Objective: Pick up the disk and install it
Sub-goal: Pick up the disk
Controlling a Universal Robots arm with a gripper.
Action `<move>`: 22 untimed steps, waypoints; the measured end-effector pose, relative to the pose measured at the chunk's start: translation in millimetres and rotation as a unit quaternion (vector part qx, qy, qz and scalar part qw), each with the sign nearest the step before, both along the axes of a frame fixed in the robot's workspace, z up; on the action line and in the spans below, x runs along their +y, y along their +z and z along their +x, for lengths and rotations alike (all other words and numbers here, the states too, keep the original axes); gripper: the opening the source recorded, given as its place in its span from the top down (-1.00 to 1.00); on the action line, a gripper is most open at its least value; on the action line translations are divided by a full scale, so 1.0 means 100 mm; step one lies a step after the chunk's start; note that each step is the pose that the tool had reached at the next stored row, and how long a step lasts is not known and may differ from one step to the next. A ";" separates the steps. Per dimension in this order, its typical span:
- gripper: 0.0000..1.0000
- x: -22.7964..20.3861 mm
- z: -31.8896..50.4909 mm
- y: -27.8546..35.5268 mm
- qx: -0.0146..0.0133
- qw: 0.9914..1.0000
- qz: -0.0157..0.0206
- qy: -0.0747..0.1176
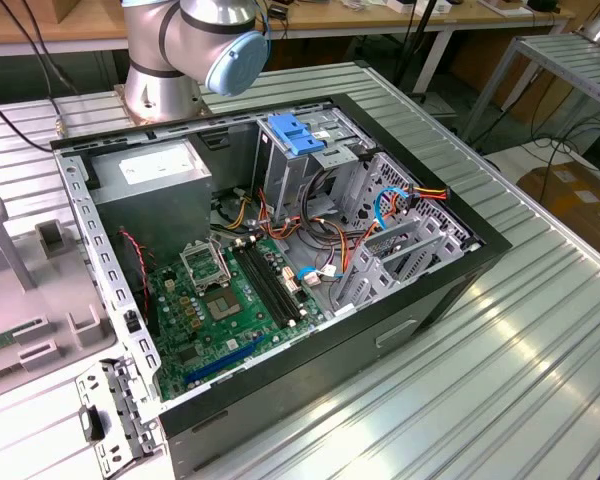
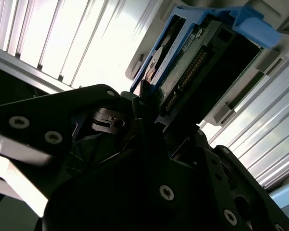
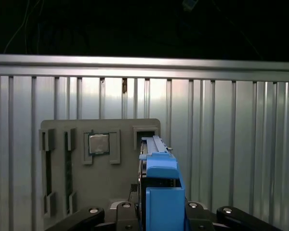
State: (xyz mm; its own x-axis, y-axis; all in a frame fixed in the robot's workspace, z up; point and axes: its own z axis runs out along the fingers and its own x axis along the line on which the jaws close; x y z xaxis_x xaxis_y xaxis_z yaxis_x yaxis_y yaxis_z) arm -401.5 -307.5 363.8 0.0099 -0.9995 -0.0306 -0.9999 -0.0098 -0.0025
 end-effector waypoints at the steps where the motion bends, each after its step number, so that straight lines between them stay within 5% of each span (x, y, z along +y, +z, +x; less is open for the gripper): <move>1: 0.28 0.000 0.000 0.018 0.000 1.000 0.000 0.000; 22: 0.28 0.000 0.000 0.314 0.000 1.000 0.000 0.000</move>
